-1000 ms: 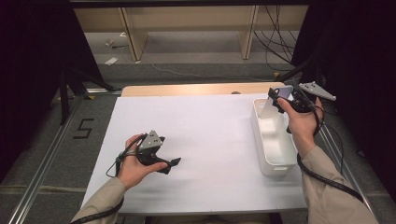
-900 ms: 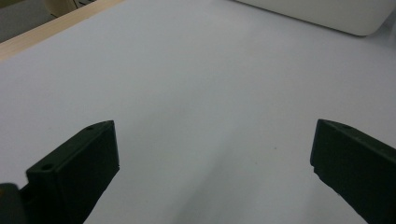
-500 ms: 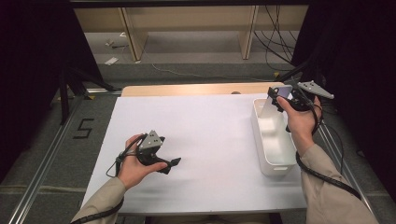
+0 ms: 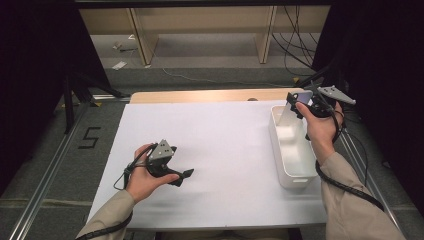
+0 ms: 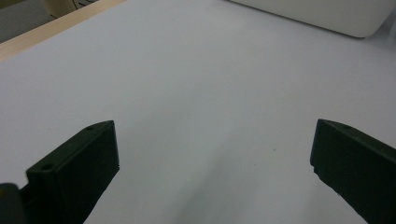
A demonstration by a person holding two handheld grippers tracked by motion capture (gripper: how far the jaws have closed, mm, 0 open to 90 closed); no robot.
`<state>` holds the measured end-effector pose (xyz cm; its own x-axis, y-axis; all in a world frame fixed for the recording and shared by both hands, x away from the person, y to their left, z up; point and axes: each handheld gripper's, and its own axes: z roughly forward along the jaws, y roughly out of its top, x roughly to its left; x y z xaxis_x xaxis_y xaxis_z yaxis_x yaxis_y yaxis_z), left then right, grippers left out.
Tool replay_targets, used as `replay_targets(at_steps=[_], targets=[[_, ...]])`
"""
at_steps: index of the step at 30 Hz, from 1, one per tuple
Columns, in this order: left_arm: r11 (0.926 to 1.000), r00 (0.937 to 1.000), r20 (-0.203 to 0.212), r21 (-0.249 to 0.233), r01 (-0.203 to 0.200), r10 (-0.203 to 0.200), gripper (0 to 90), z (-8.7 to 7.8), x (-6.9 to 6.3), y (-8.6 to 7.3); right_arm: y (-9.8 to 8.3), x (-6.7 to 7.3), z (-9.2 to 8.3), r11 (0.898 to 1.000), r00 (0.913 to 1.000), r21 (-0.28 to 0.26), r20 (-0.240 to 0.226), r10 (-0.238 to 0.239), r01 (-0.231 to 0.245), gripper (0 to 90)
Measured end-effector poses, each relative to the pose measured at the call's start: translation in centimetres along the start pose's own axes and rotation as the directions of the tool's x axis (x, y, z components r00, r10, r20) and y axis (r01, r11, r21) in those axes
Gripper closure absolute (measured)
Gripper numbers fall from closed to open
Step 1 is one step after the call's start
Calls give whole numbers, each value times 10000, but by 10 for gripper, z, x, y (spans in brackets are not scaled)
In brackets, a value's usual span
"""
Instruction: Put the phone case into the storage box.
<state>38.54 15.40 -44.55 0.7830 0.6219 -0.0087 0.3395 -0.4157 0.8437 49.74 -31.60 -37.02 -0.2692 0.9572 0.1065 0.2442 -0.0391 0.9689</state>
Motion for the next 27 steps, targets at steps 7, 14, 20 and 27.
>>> replay_targets(at_steps=[7,14,20,27], targets=[[10000,10000,2,-6,-1,1,6,0,0,0,-1,-2,4,10000,10000,46,49,-9,9,180],[10000,10000,9,-6,0,0,6,0,0,0,-1,-2,7,9999,10000,98,59,-36,35,180],[10000,10000,8,-6,0,0,6,0,0,0,-1,-2,9,9999,10000,139,63,-49,48,180],[10000,10000,5,-18,1,-1,6,0,0,0,-2,-2,12,9999,10000,145,85,-39,38,180]])
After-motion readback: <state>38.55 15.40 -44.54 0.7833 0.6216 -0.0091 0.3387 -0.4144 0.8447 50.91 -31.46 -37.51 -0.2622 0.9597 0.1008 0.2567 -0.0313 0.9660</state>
